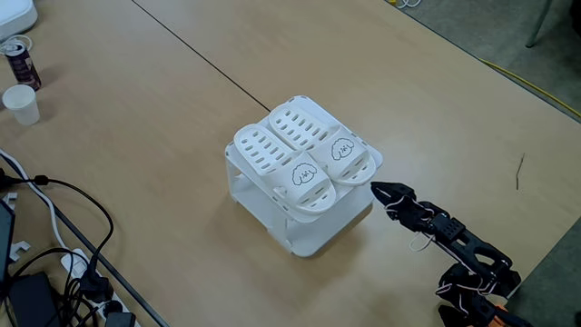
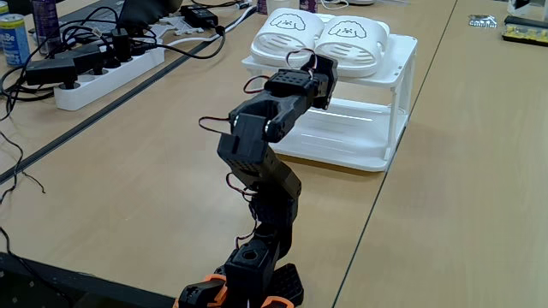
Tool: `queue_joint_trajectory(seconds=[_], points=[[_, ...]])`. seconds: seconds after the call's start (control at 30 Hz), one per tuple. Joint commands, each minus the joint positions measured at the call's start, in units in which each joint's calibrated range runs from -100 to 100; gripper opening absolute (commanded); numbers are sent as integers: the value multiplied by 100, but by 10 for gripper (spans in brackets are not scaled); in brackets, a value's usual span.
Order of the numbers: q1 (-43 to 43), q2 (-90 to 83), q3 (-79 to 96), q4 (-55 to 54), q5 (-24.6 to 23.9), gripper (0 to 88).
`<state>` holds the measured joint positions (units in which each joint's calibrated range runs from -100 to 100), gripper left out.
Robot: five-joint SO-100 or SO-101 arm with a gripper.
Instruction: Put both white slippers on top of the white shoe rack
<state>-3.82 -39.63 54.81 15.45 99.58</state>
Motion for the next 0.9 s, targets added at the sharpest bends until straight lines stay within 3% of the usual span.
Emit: queue_joint_trajectory(seconds=[0.0, 0.87], points=[[37, 55, -596, -147, 42, 8], [37, 273, -731, -147, 42, 8]])
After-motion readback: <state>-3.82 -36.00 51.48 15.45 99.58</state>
